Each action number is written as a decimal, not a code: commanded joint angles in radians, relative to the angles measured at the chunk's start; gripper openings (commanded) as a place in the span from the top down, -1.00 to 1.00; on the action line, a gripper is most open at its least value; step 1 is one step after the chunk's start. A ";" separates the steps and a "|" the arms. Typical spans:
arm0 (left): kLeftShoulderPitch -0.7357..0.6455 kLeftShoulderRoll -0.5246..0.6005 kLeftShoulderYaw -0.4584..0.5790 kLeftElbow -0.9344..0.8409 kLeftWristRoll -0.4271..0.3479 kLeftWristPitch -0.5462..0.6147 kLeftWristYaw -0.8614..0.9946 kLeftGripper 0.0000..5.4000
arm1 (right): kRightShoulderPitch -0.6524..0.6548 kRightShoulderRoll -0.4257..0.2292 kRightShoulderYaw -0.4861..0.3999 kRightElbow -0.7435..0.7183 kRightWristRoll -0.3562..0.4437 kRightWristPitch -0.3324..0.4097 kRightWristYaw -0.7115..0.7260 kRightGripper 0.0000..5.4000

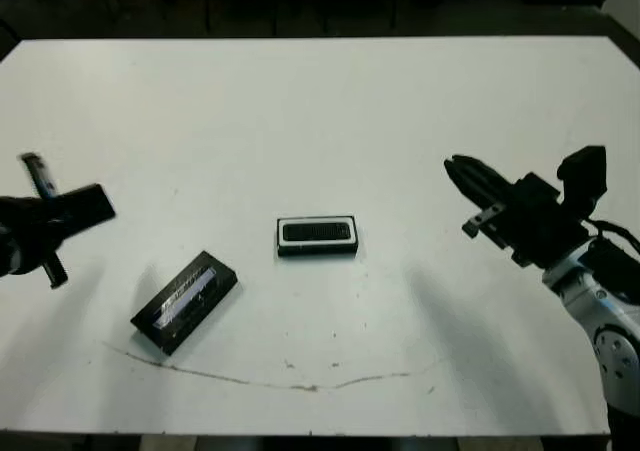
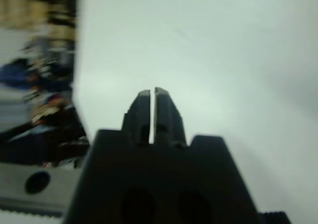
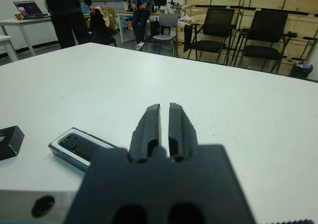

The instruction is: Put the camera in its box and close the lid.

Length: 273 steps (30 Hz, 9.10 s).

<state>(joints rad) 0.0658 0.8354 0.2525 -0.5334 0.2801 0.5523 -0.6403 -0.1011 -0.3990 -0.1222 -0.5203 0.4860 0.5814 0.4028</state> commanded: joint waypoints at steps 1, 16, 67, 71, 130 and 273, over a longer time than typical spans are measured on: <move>0.021 -0.130 0.112 -0.090 -0.104 0.020 0.052 1.00 | 0.013 -0.004 0.003 0.003 0.003 0.023 -0.009 0.99; 0.209 -0.394 0.059 -0.514 -0.456 0.231 0.197 0.58 | 0.007 -0.008 -0.001 0.017 0.007 0.007 -0.008 1.00; 0.414 -0.132 -0.096 -0.319 -0.513 0.276 0.117 -1.00 | 0.016 -0.007 0.016 0.023 -0.011 0.012 -0.010 1.00; 0.419 -0.130 -0.120 -0.309 -0.491 0.279 0.137 -1.00 | 0.018 -0.010 0.018 0.022 -0.016 0.005 -0.007 1.00; -0.514 -0.026 -0.318 0.504 -0.517 -0.229 -0.404 -0.02 | 0.043 0.140 0.106 0.091 -0.022 -0.044 -0.042 1.00; -0.976 -0.691 -0.868 1.597 -0.059 -0.562 -0.795 -0.02 | 0.065 0.119 0.059 0.076 -0.002 -0.032 -0.062 1.00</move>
<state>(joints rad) -1.0071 0.2077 -0.5404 1.0431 0.1390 -0.0137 -1.4135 -0.0377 -0.2792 -0.0620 -0.4490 0.4833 0.5338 0.3491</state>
